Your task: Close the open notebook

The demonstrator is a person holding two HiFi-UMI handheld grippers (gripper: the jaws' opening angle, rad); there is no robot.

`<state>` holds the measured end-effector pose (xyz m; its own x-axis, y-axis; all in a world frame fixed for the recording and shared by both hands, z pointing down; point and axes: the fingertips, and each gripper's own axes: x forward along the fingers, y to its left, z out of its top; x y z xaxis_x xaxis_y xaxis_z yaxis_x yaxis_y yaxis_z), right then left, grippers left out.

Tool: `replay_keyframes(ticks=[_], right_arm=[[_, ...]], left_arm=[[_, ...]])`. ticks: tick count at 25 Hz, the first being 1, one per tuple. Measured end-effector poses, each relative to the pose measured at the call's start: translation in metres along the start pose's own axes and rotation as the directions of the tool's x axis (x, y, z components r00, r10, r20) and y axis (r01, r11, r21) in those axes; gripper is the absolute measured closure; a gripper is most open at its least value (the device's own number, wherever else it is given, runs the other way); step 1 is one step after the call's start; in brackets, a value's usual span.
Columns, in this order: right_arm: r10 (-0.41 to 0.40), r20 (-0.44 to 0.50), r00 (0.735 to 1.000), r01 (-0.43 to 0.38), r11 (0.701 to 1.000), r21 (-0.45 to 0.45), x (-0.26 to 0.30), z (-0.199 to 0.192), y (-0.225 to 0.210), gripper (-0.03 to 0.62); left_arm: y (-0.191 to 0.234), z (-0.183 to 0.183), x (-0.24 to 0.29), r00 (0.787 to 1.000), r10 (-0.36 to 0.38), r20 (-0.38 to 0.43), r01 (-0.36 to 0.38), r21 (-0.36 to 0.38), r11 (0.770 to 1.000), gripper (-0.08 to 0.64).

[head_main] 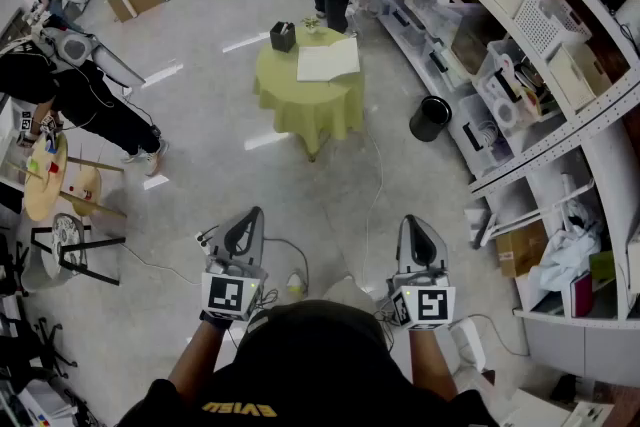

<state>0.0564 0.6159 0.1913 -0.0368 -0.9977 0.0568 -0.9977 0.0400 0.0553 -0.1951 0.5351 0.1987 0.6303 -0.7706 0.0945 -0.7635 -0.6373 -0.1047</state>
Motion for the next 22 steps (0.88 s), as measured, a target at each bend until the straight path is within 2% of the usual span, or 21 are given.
replay_keyframes(ticks=[6, 9, 14, 20, 22], right_arm=[[0.006, 0.012, 1.000, -0.006, 1.000, 0.006, 0.004, -0.006, 0.074, 0.591], [-0.018, 0.023, 1.000, 0.018, 1.000, -0.004, 0.006, -0.003, 0.102, 0.591], [-0.052, 0.039, 0.998, 0.052, 0.999, 0.004, 0.011, -0.002, 0.127, 0.592], [-0.072, 0.036, 0.997, 0.071, 0.997, 0.044, 0.012, -0.003, 0.135, 0.587], [-0.080, 0.041, 0.996, 0.078, 0.996, 0.046, 0.014, -0.001, 0.137, 0.551]], left_arm=[[0.062, -0.007, -0.026, 1.000, -0.009, 0.026, 0.007, 0.073, 0.997, 0.543], [0.089, -0.010, -0.042, 0.999, 0.000, 0.052, -0.005, 0.092, 0.996, 0.543], [0.117, -0.024, -0.059, 0.999, -0.004, 0.046, 0.002, 0.045, 0.999, 0.543], [0.126, -0.031, -0.064, 0.999, -0.031, 0.028, 0.029, 0.068, 0.997, 0.543], [0.130, -0.032, -0.065, 0.999, -0.036, 0.033, 0.033, 0.066, 0.997, 0.543]])
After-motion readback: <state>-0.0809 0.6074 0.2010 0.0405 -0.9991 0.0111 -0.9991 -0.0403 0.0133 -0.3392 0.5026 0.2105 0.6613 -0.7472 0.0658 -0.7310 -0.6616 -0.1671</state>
